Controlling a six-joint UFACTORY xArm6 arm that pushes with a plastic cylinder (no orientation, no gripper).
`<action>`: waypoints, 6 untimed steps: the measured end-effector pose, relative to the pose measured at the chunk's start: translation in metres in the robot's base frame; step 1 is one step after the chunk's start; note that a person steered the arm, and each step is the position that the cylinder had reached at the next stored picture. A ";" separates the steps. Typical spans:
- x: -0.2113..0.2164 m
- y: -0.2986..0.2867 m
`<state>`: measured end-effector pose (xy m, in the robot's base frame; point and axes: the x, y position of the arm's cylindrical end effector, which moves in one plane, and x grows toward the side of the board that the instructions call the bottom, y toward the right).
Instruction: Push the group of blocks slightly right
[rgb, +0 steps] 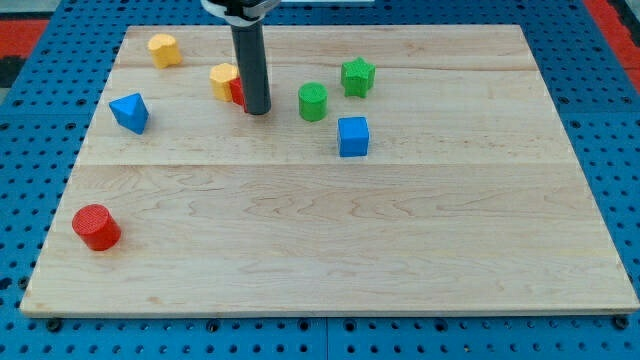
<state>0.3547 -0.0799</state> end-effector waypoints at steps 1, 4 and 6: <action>-0.026 0.005; -0.083 0.011; -0.163 -0.087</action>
<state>0.1920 -0.1668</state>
